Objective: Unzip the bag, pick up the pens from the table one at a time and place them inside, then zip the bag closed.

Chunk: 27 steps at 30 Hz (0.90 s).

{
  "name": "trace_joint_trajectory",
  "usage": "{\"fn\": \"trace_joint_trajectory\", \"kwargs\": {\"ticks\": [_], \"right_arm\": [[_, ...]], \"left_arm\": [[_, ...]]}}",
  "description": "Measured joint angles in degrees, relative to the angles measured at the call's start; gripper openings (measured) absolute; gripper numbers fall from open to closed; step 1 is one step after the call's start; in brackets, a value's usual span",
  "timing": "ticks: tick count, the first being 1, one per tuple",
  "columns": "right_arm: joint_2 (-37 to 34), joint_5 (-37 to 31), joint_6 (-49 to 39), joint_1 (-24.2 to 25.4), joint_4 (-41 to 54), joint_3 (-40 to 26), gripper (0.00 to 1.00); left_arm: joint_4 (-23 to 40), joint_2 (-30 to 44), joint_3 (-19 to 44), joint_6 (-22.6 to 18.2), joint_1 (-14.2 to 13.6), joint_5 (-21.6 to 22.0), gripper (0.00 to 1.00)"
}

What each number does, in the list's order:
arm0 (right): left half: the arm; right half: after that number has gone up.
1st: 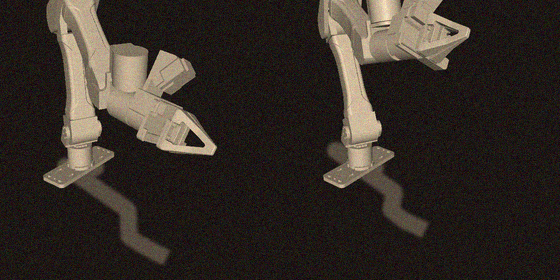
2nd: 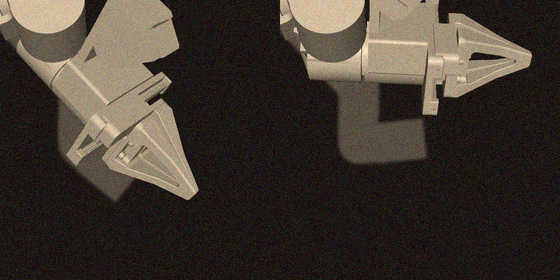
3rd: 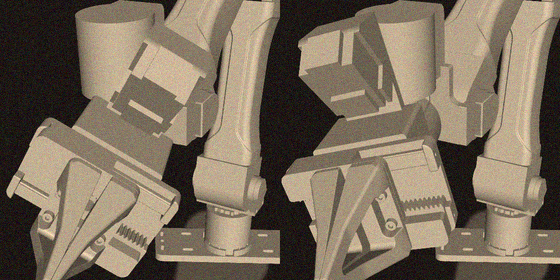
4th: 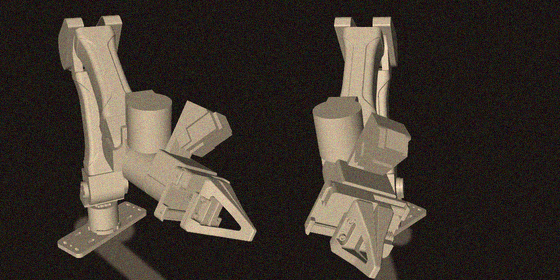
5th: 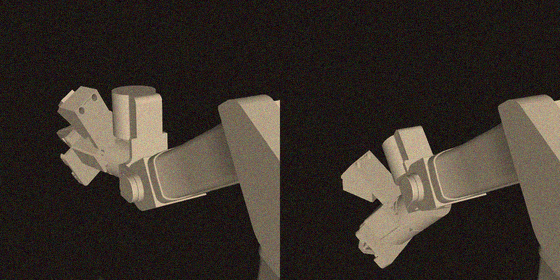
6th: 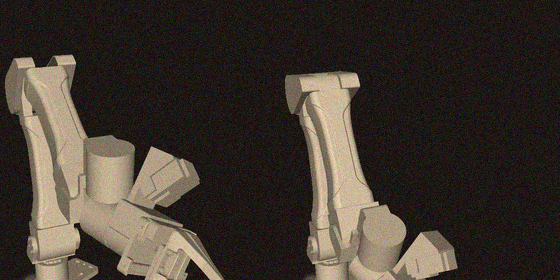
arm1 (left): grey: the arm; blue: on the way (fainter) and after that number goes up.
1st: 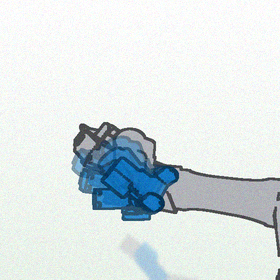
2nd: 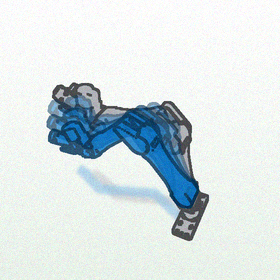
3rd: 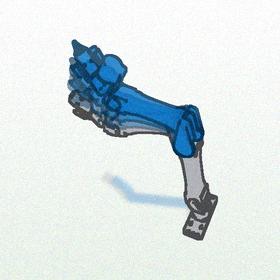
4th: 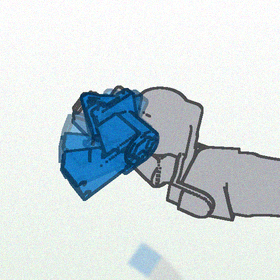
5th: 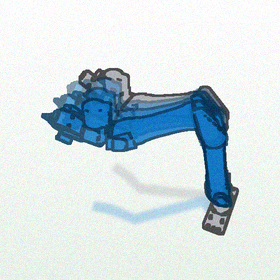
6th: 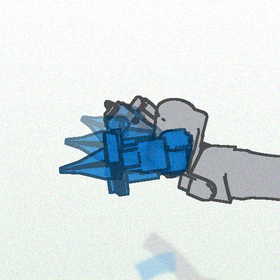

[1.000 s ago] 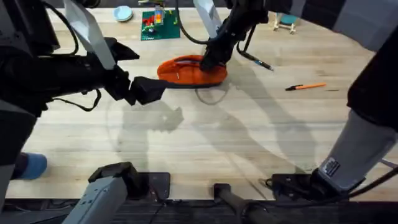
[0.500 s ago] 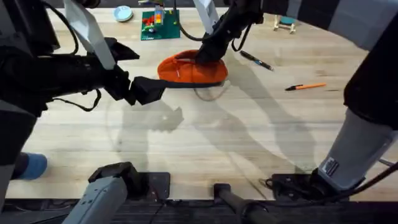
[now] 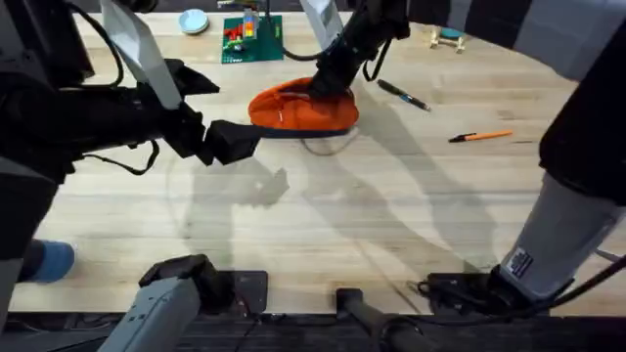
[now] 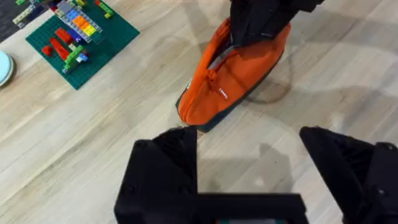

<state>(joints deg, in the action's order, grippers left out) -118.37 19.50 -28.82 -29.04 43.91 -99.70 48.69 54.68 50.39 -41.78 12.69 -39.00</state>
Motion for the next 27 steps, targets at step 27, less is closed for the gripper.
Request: {"fn": "trace_joint_trajectory", "kwargs": {"ticks": [27], "right_arm": [[0.0, 3.3, 0.9, 0.3, 5.8, 0.0, 0.032]], "left_arm": [[0.0, 0.0, 0.0, 0.0, 0.0, 0.0, 0.993]]}}
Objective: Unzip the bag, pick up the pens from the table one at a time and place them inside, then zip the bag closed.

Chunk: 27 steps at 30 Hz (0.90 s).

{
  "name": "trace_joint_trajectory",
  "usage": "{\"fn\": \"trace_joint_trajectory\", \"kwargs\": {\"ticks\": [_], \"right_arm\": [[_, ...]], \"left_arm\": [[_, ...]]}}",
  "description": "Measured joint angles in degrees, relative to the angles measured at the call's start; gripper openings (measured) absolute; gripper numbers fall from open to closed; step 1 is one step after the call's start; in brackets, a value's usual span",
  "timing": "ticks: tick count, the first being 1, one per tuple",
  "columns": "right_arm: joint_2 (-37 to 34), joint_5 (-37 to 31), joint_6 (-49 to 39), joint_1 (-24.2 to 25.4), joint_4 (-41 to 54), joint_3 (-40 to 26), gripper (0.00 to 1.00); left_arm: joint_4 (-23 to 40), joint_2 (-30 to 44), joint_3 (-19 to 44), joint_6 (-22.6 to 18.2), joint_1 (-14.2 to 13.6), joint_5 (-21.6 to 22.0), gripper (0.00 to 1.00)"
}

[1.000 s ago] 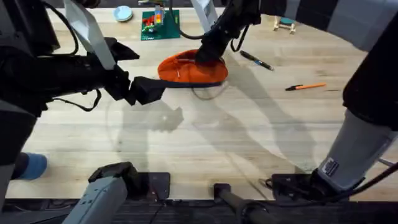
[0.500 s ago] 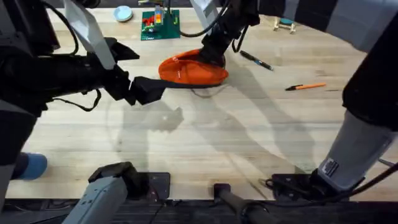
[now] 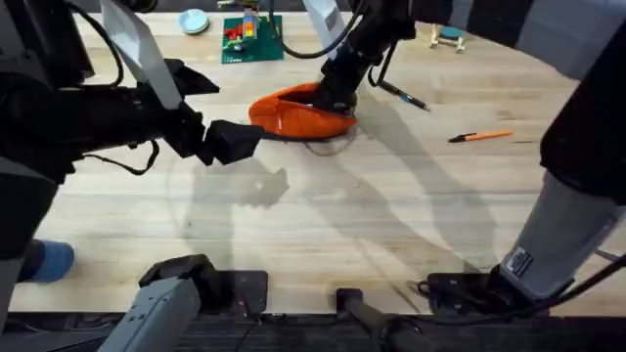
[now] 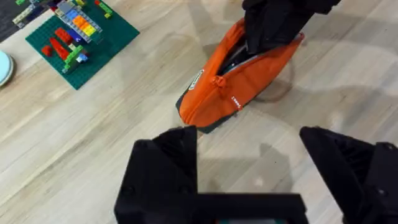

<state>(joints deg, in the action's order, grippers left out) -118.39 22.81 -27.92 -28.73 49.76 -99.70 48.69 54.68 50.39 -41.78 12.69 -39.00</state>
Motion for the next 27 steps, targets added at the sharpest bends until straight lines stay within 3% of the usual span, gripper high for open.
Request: {"fn": "trace_joint_trajectory", "kwargs": {"ticks": [1, 7, 8, 27], "right_arm": [[0.0, 0.2, 0.0, 0.0, 0.0, 0.0, 0.07], [0.0, 1.6, -0.7, -0.3, -0.1, 0.0, 0.923], [0.0, 1.9, -0.9, -0.4, -0.2, 0.0, 0.976], [0.0, 2.1, -1.0, -0.5, -0.1, 0.0, 0.996]], "left_arm": [[0.0, 0.0, 0.0, 0.0, 0.0, 0.0, 0.992], [0.0, 0.0, 0.0, 0.0, 0.0, 0.0, 0.993], [0.0, 0.0, 0.0, 0.0, 0.0, 0.0, 0.993], [0.0, 0.0, 0.0, 0.0, 0.0, 0.0, 0.993]]}}
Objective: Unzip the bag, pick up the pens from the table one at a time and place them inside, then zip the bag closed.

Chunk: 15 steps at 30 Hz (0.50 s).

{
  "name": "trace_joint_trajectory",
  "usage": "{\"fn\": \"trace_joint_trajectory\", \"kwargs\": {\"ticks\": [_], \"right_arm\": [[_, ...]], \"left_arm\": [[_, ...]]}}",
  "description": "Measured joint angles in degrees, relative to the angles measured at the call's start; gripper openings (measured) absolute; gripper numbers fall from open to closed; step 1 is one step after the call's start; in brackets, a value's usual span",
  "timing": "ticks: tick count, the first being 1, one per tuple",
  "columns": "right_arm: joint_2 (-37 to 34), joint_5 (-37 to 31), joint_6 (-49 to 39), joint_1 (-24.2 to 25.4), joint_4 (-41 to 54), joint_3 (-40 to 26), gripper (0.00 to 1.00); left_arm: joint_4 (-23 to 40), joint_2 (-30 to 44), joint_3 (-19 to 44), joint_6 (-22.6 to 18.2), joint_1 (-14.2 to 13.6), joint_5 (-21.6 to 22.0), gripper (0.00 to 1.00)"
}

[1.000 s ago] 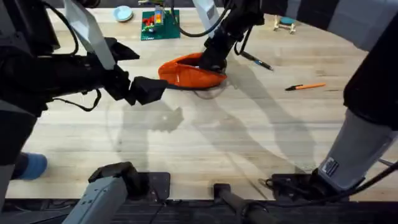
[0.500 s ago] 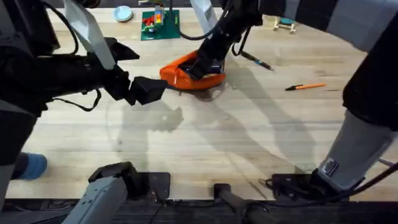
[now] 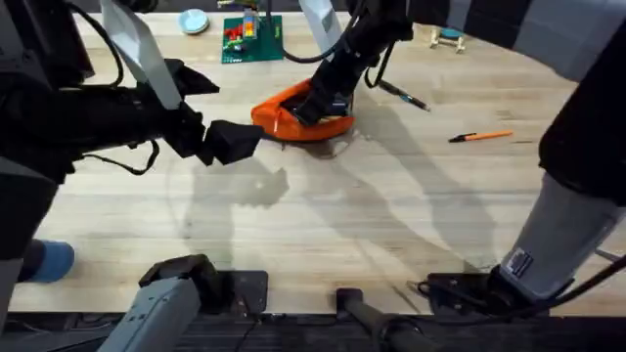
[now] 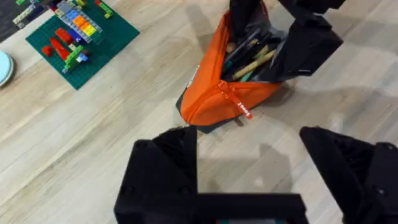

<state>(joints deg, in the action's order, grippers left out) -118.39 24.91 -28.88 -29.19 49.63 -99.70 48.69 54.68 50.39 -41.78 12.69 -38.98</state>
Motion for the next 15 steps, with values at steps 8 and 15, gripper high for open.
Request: {"fn": "trace_joint_trajectory", "kwargs": {"ticks": [8, 15], "right_arm": [[0.0, 0.1, 0.2, 0.1, 0.5, -0.2, 0.996], [0.0, 0.1, 0.8, 1.4, 11.2, -7.7, 0.996]], "left_arm": [[0.0, 0.0, 0.0, 0.0, 0.0, 0.0, 0.993], [0.0, 0.0, 0.0, 0.0, 0.0, 0.0, 0.993]]}}
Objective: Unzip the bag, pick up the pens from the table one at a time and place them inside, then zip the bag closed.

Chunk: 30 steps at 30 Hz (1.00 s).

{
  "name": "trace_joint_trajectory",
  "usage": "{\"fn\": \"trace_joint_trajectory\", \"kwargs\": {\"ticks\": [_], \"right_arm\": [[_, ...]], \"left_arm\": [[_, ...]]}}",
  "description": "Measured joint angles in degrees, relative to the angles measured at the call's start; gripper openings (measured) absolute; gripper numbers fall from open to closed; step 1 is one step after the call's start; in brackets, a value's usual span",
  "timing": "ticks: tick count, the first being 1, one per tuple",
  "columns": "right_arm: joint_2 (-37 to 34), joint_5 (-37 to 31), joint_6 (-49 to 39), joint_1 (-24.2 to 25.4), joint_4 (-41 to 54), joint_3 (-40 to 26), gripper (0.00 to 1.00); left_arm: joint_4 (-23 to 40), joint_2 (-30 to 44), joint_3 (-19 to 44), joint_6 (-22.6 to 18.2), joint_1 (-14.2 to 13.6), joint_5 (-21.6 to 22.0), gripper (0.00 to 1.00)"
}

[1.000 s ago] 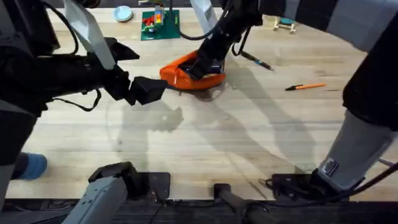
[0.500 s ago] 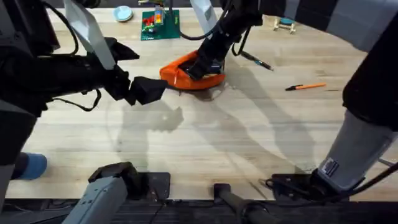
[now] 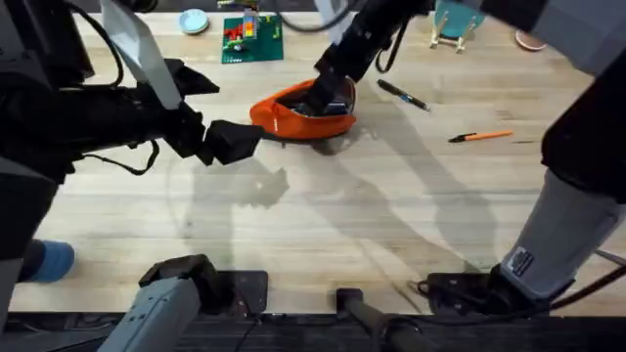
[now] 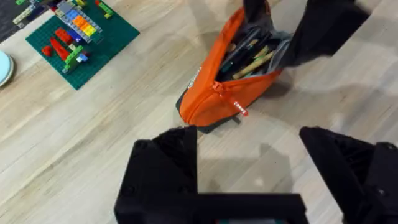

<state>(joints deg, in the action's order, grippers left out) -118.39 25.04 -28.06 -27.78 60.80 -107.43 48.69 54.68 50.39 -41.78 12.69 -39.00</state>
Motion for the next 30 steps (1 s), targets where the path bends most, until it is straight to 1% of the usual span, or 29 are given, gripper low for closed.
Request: {"fn": "trace_joint_trajectory", "kwargs": {"ticks": [10, 14, 21, 25, 30], "right_arm": [[0.0, -0.2, 0.4, 4.8, 16.2, -15.1, 0.996], [0.0, -0.2, 0.6, 6.9, 20.2, -22.2, 0.996], [0.0, -0.8, 0.8, 11.3, 23.9, -33.5, 0.996], [0.0, -4.3, 3.0, 13.7, 25.0, -37.2, 0.996], [0.0, -6.8, 4.5, 15.9, 26.3, -38.1, 0.996]], "left_arm": [[0.0, 0.0, 0.0, 0.0, 0.0, 0.0, 0.994], [0.0, 0.0, 0.0, 0.0, 0.0, 0.0, 0.993], [0.0, 0.0, 0.0, 0.0, 0.0, 0.0, 0.993], [0.0, 0.0, 0.0, 0.0, 0.0, 0.0, 0.993], [0.0, 0.0, 0.0, 0.0, 0.0, 0.0, 0.993]]}}
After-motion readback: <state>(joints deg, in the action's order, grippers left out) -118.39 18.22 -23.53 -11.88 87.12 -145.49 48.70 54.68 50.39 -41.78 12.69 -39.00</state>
